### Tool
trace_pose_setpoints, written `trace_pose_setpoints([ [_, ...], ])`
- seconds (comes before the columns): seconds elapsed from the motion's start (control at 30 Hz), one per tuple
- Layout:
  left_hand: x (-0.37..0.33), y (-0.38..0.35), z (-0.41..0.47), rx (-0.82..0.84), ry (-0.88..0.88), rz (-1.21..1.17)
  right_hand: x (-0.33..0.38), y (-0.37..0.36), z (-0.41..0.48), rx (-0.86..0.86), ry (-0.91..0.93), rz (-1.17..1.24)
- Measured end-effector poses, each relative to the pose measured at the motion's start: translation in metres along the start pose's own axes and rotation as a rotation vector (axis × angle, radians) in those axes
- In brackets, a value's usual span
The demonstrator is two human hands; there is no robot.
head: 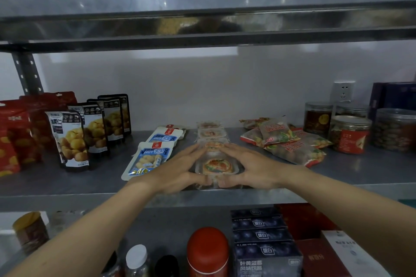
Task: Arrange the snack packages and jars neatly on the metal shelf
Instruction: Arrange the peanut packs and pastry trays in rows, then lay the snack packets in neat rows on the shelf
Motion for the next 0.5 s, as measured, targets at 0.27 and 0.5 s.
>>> trace_pose_setpoints([
  [0.27, -0.025, 0.02, -0.005, -0.134, -0.096, 0.068, 0.007, 0.033, -0.015, -0.071, -0.004, -0.078],
  [0.5, -0.052, 0.034, -0.004, -0.242, -0.186, 0.122, -0.003, 0.059, -0.038, -0.181, -0.112, -0.17],
])
Point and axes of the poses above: each hand's wrist, its own z-axis towards the middle knuckle, its own y-axis out of the back of the hand, x = y × z, the point moved 10 cm from there along z, towards the middle knuckle, and after that the axes turned 7 degrees about -z, right-handed, at the moved point
